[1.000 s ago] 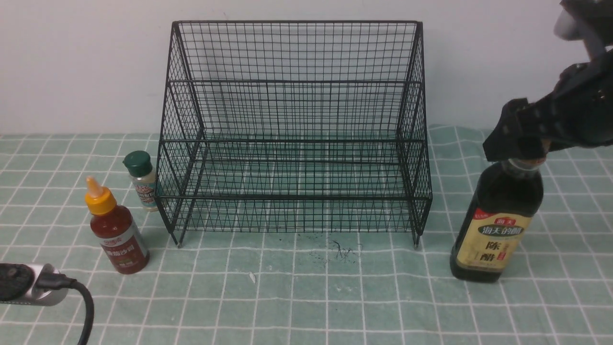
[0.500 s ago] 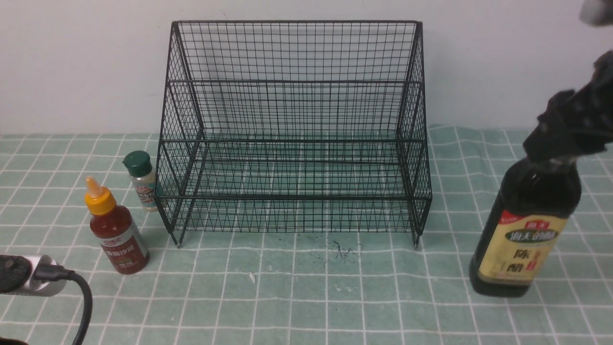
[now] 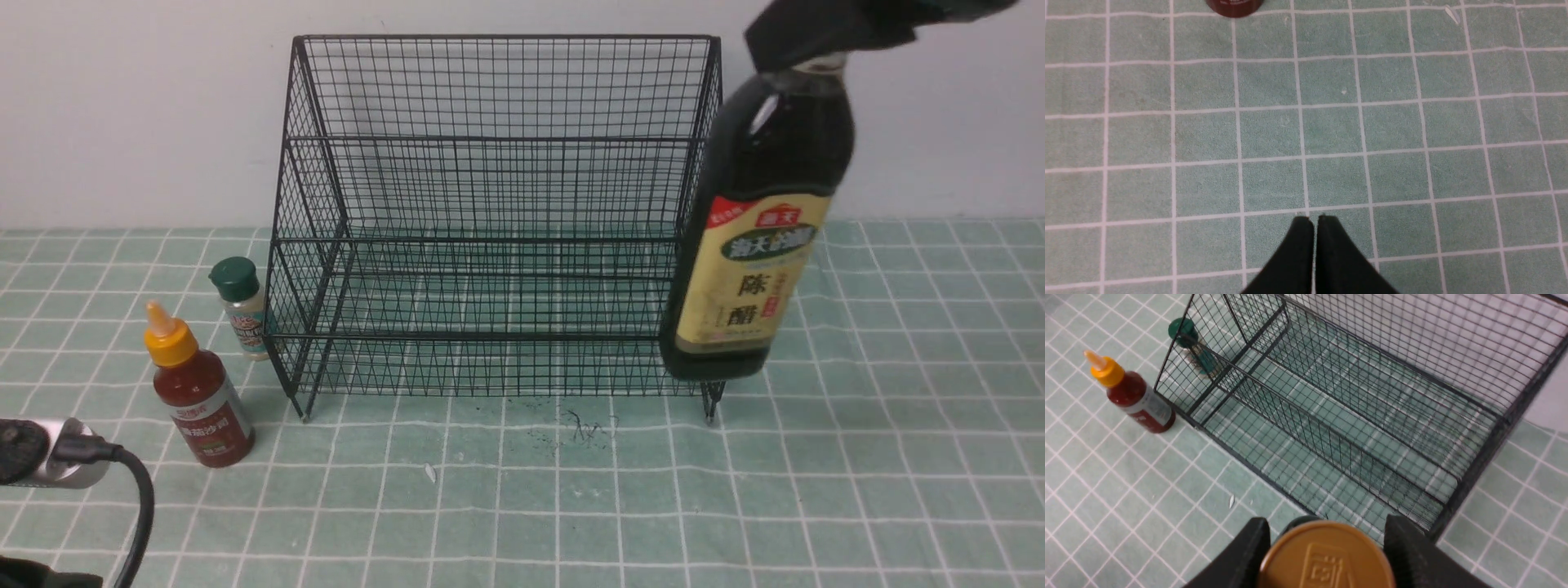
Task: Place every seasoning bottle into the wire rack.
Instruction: Use the right arm to put the condiment bottle back on the shelf
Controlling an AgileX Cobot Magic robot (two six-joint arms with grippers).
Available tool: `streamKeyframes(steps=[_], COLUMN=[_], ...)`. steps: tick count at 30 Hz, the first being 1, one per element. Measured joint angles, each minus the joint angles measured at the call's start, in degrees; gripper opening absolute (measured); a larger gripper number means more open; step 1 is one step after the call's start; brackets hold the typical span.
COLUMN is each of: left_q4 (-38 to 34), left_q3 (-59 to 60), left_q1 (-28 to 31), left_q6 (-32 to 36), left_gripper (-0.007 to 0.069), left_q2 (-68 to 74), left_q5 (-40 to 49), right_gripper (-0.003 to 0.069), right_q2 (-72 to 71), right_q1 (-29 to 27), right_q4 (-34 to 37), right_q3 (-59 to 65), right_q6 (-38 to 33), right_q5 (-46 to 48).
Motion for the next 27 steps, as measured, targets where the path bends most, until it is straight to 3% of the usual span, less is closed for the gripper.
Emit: streamKeyframes(steps=[9,27], left_q4=[-0.1,0.1], left_q3=[0.0,0.0], left_q1=[0.0,0.0], left_q6=[0.0,0.0], left_gripper=[-0.0006,-0.0006], left_q2=[0.0,0.0], left_q5=[0.4,0.0], right_gripper=[0.0328,0.0328], right_q2=[11.1,19.7], right_q1=[0.5,0.7], right_q4=[-2.7,-3.5], right_q3=[-9.8,-6.4], right_q6=[0.9,2.9], right_q5=[-0.8,-3.0])
